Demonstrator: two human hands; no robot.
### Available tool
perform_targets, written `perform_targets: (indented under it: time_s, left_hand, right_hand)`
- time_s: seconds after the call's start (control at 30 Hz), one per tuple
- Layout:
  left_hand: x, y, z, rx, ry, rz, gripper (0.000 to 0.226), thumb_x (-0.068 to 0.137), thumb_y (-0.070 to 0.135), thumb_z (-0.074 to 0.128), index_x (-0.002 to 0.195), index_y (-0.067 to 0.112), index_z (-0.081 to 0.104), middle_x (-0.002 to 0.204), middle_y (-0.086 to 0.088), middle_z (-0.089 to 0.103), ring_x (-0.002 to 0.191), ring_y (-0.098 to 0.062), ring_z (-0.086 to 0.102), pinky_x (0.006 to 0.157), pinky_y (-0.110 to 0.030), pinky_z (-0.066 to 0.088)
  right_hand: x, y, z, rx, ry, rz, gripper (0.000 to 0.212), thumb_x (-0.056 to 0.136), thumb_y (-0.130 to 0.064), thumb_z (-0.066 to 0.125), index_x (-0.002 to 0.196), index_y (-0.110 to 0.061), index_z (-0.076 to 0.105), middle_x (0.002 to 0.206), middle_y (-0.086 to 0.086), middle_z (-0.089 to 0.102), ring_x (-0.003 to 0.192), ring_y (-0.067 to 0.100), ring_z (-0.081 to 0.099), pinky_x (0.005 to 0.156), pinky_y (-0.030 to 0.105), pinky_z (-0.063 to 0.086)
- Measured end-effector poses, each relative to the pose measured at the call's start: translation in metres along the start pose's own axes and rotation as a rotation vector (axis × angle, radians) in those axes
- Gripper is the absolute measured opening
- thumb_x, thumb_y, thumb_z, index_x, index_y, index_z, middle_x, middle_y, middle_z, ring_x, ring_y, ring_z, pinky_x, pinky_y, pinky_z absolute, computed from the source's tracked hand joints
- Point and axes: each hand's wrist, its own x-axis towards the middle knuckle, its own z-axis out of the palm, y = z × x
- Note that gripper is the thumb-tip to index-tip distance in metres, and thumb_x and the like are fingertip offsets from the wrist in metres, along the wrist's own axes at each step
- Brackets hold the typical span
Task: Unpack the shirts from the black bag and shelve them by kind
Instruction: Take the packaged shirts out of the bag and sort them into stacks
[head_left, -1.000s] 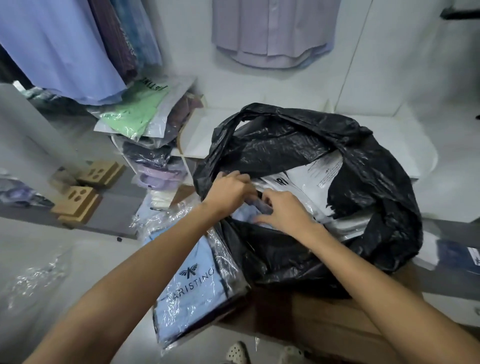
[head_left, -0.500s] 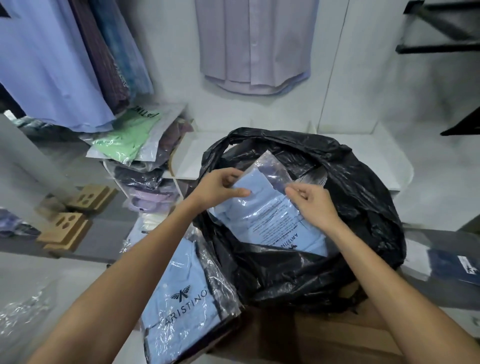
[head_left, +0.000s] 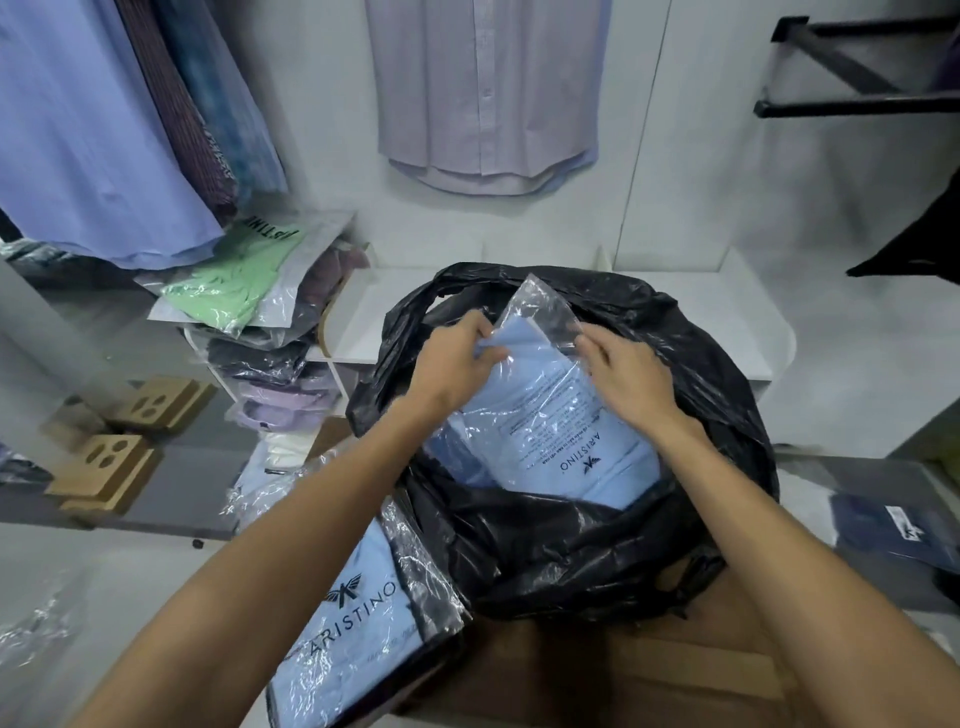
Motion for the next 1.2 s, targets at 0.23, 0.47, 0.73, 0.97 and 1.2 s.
perform_targets:
  time_s: [0.23, 0.47, 0.73, 0.97, 1.2]
  left_hand:
    - [0.051, 0.037, -0.054, -0.302, 0.155, 0.070, 0.026, 0.086, 0.017, 0.079, 0.085, 0.016, 0.053, 0.062, 0.011, 0.049, 0.053, 0.001, 0.038, 0.052, -0.017, 0.032]
    - [0.069, 0.027, -0.084, -0.544, 0.223, -0.035, 0.032, 0.089, 0.018, 0.076, 0.081, 0.025, 0.046, 0.064, 0.005, 0.056, 0.059, -0.015, 0.049, 0.057, -0.030, 0.038]
    - [0.044, -0.012, -0.074, -0.693, 0.216, -0.346, 0.031, 0.090, 0.011, 0.077, 0.098, 0.017, 0.048, 0.073, 0.007, 0.066, 0.061, -0.005, 0.063, 0.057, -0.020, 0.049]
    - [0.038, -0.004, -0.078, -0.458, 0.256, -0.386, 0.078, 0.085, 0.020, 0.078, 0.151, 0.014, 0.037, 0.142, -0.011, 0.051, 0.119, -0.022, 0.056, 0.100, -0.034, 0.046]
    - [0.061, 0.094, -0.121, 0.268, 0.427, 0.509, 0.072, 0.081, 0.051, 0.072, 0.145, 0.026, 0.052, 0.149, -0.004, 0.048, 0.133, -0.029, 0.045, 0.110, -0.041, 0.033]
  right_hand:
    - [0.013, 0.020, -0.043, 0.453, -0.192, 0.232, 0.030, 0.077, -0.038, 0.089, 0.100, -0.023, 0.077, 0.091, -0.002, 0.078, 0.079, 0.009, 0.073, 0.068, 0.018, 0.054]
    - [0.006, 0.043, -0.043, 1.042, -0.017, 0.382, 0.039, 0.064, -0.014, 0.090, 0.099, -0.014, 0.072, 0.093, 0.003, 0.078, 0.089, 0.018, 0.072, 0.072, 0.021, 0.059]
    - [0.032, 0.012, -0.043, 0.854, 0.097, 0.306, 0.016, 0.090, -0.018, 0.077, 0.106, -0.019, 0.074, 0.103, 0.002, 0.079, 0.093, 0.019, 0.075, 0.070, 0.031, 0.062]
    - [0.104, -0.065, -0.116, 0.249, 0.085, -0.032, 0.040, 0.076, -0.037, 0.089, 0.110, -0.017, 0.079, 0.090, -0.014, 0.072, 0.076, -0.005, 0.061, 0.068, 0.022, 0.051]
    - [0.131, -0.136, -0.154, -0.225, -0.058, -0.371, 0.042, 0.063, -0.040, 0.096, 0.094, -0.018, 0.081, 0.085, 0.001, 0.075, 0.085, 0.018, 0.067, 0.072, 0.025, 0.046]
